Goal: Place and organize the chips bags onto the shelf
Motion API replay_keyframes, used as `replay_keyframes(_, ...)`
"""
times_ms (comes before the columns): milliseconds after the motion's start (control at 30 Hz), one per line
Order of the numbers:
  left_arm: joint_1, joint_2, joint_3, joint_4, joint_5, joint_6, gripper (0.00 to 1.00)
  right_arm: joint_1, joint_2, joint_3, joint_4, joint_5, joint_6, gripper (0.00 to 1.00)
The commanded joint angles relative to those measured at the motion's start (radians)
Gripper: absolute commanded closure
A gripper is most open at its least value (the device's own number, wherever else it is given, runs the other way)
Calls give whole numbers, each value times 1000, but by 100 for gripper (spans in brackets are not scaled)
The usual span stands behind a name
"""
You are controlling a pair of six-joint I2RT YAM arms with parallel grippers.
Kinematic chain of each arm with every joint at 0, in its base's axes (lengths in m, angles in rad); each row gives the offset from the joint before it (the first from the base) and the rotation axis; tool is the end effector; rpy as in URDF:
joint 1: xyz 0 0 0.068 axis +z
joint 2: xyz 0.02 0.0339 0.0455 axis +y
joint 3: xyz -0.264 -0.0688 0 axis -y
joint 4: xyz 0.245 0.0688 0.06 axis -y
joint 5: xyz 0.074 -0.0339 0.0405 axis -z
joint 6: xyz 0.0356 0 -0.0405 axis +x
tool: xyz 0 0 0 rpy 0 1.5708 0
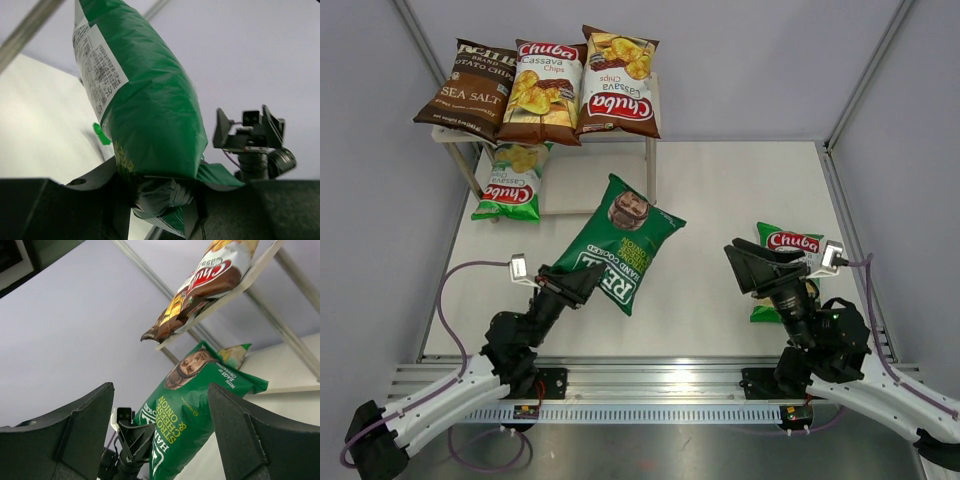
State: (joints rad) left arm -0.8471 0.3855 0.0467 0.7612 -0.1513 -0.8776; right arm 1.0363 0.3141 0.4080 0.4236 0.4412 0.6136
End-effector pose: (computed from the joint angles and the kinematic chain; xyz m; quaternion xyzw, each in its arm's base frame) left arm 0.0874 -0.0909 0.2327 -0.0717 0.5406 -0.6091 0.5759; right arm 0.0638 0.0779 0.3303 0.0821 0.5192 0.5450 0.6532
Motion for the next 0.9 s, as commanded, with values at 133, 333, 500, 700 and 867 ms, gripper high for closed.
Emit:
replay_keyframes(133,26,-34,-70,-66,-204,-30,91,4,-130,57,-198,129,-87,17)
replay_keyframes(333,135,15,-56,-39,-211,-72,91,4,-178,63,-256,140,-87,17)
replay_keyframes(500,342,150,13,24,-87,-132,91,4,-193,80,-286,136,-91,17)
replay_keyframes(700,605,538,122,326,145,-233,93,4,-211,92,-296,126,-91,17)
replay_keyframes(867,655,768,260,480,181,-244,94,4,-231,106,-324,126,-101,17)
